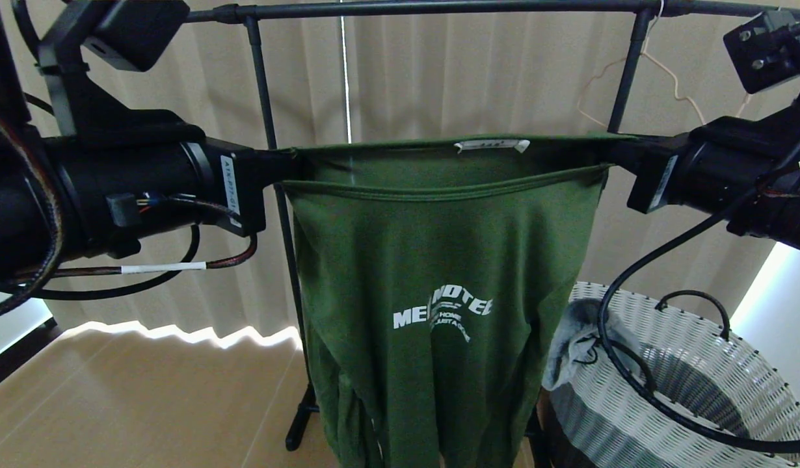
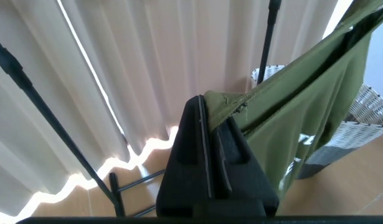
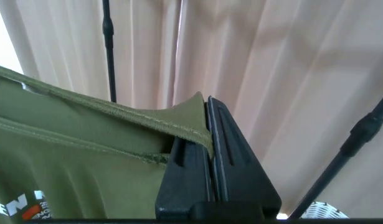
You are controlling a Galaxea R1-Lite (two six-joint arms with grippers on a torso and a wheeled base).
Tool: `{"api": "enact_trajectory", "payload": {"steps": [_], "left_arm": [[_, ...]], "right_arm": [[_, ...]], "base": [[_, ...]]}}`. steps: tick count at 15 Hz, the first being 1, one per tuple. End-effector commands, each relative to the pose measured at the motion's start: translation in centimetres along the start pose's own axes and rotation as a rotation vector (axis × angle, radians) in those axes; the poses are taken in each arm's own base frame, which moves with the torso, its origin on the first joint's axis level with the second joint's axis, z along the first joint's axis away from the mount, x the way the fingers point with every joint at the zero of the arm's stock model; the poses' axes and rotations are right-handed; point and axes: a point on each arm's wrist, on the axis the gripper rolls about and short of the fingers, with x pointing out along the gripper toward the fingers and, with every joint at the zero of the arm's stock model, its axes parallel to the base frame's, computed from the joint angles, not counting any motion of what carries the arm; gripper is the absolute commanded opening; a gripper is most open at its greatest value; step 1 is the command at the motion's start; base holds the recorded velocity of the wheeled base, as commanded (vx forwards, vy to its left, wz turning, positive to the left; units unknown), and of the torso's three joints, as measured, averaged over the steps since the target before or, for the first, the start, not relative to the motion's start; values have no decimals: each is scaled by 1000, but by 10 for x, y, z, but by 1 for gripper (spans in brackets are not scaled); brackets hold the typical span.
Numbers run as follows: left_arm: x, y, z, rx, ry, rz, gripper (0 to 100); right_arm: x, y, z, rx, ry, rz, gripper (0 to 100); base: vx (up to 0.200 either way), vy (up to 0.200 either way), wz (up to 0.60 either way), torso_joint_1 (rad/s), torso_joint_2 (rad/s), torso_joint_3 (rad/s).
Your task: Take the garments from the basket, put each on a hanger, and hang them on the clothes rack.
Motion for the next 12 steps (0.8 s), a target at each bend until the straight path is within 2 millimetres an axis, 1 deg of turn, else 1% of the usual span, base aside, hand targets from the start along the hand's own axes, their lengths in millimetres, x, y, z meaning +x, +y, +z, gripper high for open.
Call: {"api": "enact_trajectory", "payload": {"steps": [1, 2, 4, 6, 8, 9, 10, 11, 12], "left_arm": [[0, 0, -2, 1, 8, 3, 0], [2, 0, -5, 3, 18, 3, 0], [4, 0, -10, 2, 33, 7, 0], [13, 5, -17, 6, 4, 33, 0], [26, 11, -21, 16, -7, 61, 0], [34, 20, -25, 33, 3, 98, 0], [37, 25, -26, 38, 10, 115, 0], [40, 31, -26, 46, 5, 136, 0], [41, 32, -24, 50, -5, 144, 0]], "right_arm": [[-1, 0, -1, -1, 6, 0, 0], [-2, 0, -1, -1, 7, 0, 100], [-2, 0, -2, -1, 6, 2, 100], [-5, 1, -5, 10, 11, 14, 100], [-15, 5, -7, 30, 16, 31, 100], [-27, 12, -6, 35, 6, 66, 100], [-32, 12, -5, 35, -2, 78, 100], [-43, 13, -5, 35, -13, 126, 100], [-49, 14, -4, 34, -20, 172, 100]], "base": [[0, 0, 0, 0, 0, 0], [0, 0, 0, 0, 0, 0], [0, 0, 0, 0, 0, 0], [0, 0, 0, 0, 0, 0], [0, 0, 0, 0, 0, 0], [0, 0, 0, 0, 0, 0], [0, 0, 0, 0, 0, 0], [0, 0, 0, 0, 0, 0], [0, 0, 0, 0, 0, 0]]}}
